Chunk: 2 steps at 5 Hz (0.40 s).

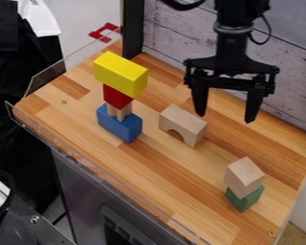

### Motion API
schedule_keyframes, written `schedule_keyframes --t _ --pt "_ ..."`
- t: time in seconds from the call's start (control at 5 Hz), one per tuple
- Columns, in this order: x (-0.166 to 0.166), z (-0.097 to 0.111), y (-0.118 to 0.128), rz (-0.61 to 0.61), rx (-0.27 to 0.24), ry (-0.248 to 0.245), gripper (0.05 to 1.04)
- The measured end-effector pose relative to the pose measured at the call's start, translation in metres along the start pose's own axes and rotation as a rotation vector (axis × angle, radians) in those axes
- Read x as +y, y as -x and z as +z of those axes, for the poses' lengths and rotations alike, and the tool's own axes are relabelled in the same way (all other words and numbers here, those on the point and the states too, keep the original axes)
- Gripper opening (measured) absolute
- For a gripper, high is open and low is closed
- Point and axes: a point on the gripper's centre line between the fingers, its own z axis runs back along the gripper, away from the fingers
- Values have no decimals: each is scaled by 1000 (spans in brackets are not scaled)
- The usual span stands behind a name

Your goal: Move the arch to the top

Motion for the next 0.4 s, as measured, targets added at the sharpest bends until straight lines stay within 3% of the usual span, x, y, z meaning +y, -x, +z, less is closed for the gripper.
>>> schedule_keyframes --t 0.4 --pt "9 -6 -4 254 -46 -25 999"
